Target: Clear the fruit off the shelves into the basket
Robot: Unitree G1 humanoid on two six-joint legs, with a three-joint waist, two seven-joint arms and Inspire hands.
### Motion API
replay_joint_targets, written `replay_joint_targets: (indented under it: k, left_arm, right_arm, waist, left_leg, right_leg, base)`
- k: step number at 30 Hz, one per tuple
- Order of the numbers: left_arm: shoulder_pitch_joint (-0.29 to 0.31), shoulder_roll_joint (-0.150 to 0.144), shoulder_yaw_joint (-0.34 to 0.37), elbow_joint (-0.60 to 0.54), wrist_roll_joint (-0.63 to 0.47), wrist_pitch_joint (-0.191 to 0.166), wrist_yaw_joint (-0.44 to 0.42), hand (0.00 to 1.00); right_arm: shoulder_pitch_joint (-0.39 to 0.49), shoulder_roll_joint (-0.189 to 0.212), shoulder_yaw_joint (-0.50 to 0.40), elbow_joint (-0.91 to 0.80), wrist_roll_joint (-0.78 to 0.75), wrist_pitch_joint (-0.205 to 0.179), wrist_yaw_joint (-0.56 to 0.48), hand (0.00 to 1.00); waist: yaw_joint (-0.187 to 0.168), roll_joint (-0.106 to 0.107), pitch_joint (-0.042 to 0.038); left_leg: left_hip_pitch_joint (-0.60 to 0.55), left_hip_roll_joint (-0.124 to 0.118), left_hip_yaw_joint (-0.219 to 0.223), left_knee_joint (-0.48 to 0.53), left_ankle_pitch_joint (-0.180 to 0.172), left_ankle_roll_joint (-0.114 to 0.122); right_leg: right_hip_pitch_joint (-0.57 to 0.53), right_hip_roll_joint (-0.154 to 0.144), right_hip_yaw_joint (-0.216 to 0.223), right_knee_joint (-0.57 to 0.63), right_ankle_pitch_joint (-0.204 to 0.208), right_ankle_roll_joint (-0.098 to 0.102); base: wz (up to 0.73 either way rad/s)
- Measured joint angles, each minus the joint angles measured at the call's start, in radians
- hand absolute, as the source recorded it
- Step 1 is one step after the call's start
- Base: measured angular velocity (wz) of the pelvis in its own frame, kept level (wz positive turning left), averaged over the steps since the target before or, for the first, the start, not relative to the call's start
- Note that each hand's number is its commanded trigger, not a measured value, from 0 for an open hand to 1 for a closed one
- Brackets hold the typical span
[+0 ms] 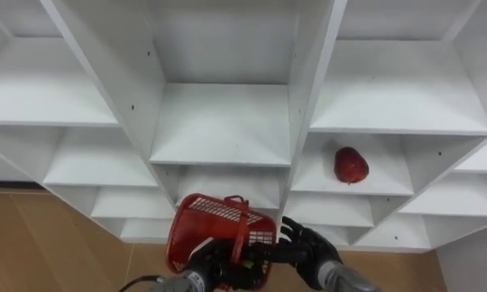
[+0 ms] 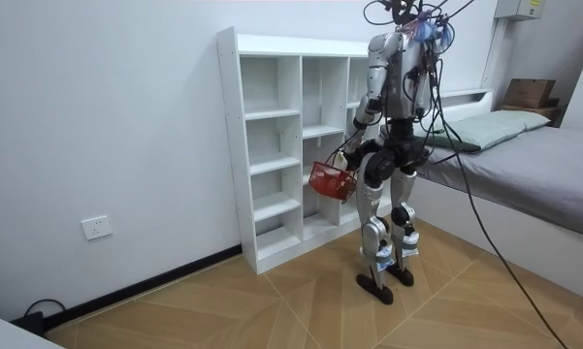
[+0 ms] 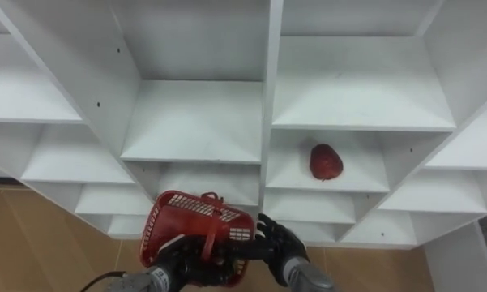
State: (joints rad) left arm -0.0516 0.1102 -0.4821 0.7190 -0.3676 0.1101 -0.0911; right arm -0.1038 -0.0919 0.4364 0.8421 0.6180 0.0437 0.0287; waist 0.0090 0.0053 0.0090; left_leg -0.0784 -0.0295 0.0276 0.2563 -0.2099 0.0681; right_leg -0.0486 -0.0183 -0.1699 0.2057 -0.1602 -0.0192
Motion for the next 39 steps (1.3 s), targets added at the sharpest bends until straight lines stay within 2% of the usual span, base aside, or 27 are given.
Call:
replay_joint_targets:
  k: [1,5,9,13,15,17,19,24,31,34,39]
  left_arm:
    - [0.004,0.001,0.013,0.000,0.000,0.000,0.001,1.00]
    - [0.008,0.006,0.045,0.000,0.000,-0.001,0.024,1.00]
    - [0.009,0.000,0.047,-0.005,-0.015,-0.001,0.042,1.00]
    - [0.018,-0.003,0.074,-0.014,-0.033,-0.001,0.043,1.00]
    - [0.021,-0.001,0.090,-0.034,-0.034,-0.001,0.045,1.00]
    - [0.028,0.004,0.114,-0.047,-0.034,-0.003,0.045,1.00]
    - [0.044,0.005,0.131,-0.061,-0.034,-0.003,0.047,1.00]
    - [0.085,0.005,0.145,-0.102,-0.034,-0.006,0.073,1.00]
    - [0.098,0.008,0.147,-0.121,-0.034,-0.007,0.083,1.00]
    - [0.103,0.001,0.164,-0.121,-0.034,-0.007,0.084,1.00]
    - [0.129,0.010,0.177,-0.121,-0.032,-0.007,0.084,1.00]
  right_arm:
    - [0.012,-0.003,0.000,-0.009,-0.023,0.000,-0.014,0.00]
    - [0.078,-0.034,-0.024,-0.096,-0.119,0.000,-0.060,0.00]
    - [0.114,-0.059,-0.030,-0.148,-0.166,0.000,-0.108,0.00]
    - [0.135,-0.063,-0.078,-0.197,-0.209,0.000,-0.151,0.00]
    - [0.150,-0.063,-0.107,-0.248,-0.212,0.000,-0.176,0.00]
    - [0.169,-0.062,-0.126,-0.295,-0.245,-0.001,-0.200,0.00]
    - [0.175,-0.061,-0.137,-0.316,-0.276,-0.001,-0.214,0.00]
    - [0.204,-0.061,-0.145,-0.388,-0.301,-0.001,-0.275,0.00]
    - [0.203,-0.061,-0.146,-0.435,-0.395,-0.013,-0.322,0.00]
    - [0.204,-0.061,-0.147,-0.435,-0.400,-0.015,-0.350,0.00]
    - [0.204,-0.072,-0.154,-0.446,-0.429,-0.021,-0.419,0.00]
  waist:
    - [-0.004,-0.006,-0.0025]
    - [-0.007,-0.021,-0.0042]
    - [-0.006,-0.023,-0.0044]
    - [-0.007,-0.030,-0.0034]
    - [-0.007,-0.040,0.0004]
    - [-0.009,-0.057,-0.0022]
    - [-0.007,-0.063,-0.0053]
    - [-0.008,-0.062,-0.0045]
    - [-0.008,-0.043,0.0050]
    - [-0.005,-0.034,0.0056]
    - [-0.007,-0.045,0.0025]
  left_leg:
    - [0.011,0.000,0.004,-0.002,0.000,0.000]
    - [0.031,0.000,0.006,-0.017,-0.001,0.000]
    - [0.041,0.001,0.013,-0.020,-0.001,0.000]
    - [0.056,0.002,0.026,-0.021,0.000,0.000]
    - [0.056,0.002,0.028,-0.022,0.000,0.000]
    - [0.067,0.003,0.033,-0.026,0.000,0.000]
    - [0.081,0.004,0.042,-0.035,-0.001,0.000]
    - [0.112,0.004,0.052,-0.054,-0.001,0.001]
    - [0.135,0.006,0.052,-0.060,-0.001,0.001]
    - [0.143,0.006,0.052,-0.061,-0.001,0.001]
    - [0.148,0.006,0.049,-0.057,-0.001,0.001]
  right_leg:
    - [0.008,0.000,0.004,-0.001,0.000,0.000]
    - [0.023,0.002,0.004,-0.002,0.000,0.000]
    - [0.030,0.002,0.007,-0.002,0.000,0.000]
    - [0.033,0.004,0.028,-0.001,0.000,0.000]
    - [0.032,0.004,0.031,-0.001,0.000,0.000]
    - [0.040,0.005,0.037,-0.002,0.000,0.000]
    - [0.047,0.006,0.044,-0.003,0.000,0.000]
    - [0.067,0.007,0.055,-0.005,0.000,0.001]
    - [0.085,0.010,0.055,-0.004,0.000,0.001]
    - [0.092,0.009,0.054,-0.001,0.000,0.001]
    - [0.101,0.007,0.040,-0.001,-0.002,0.001]
  base:
    - [-0.06]
    - [-0.02]
    - [-0.06]
    - [-0.11]
    - [-0.05]
    - [-0.07]
    - [-0.12]
    - [-0.08]
    - [0.00]
    - [0.00]
    - [0.03]
